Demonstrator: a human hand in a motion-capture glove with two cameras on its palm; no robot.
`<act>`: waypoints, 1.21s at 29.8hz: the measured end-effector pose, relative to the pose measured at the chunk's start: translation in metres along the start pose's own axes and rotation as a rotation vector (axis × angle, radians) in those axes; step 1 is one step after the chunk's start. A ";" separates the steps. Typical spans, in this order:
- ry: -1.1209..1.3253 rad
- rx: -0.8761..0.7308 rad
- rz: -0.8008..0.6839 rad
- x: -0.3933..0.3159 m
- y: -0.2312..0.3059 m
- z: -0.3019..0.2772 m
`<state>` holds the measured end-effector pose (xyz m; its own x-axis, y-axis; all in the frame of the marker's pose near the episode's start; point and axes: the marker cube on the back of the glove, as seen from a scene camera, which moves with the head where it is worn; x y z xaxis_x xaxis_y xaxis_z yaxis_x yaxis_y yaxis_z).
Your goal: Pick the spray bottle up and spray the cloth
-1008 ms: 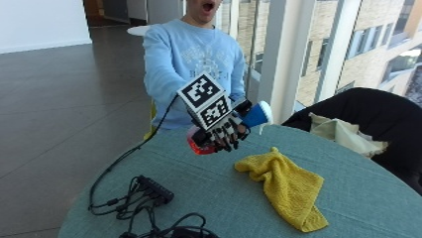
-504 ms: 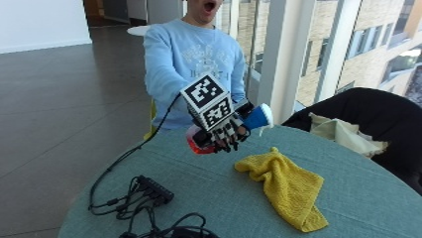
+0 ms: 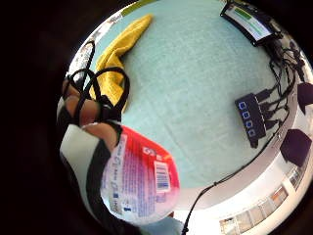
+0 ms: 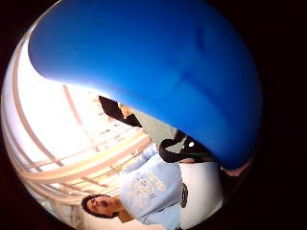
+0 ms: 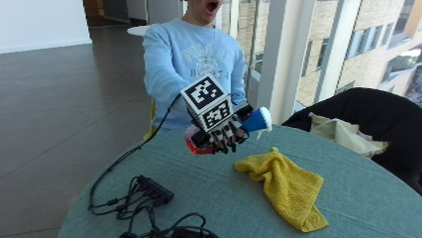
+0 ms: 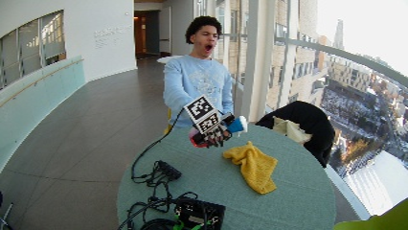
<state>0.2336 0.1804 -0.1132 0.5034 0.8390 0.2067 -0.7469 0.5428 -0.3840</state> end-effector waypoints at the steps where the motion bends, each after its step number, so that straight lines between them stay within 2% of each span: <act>1: 0.002 0.000 -0.001 0.000 0.000 -0.001; 28: -0.016 0.006 -0.015 -0.008 -0.002 0.013; 36: -0.153 0.106 -0.147 -0.030 0.004 0.014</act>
<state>0.2091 0.1579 -0.1084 0.5450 0.7421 0.3902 -0.7158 0.6542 -0.2444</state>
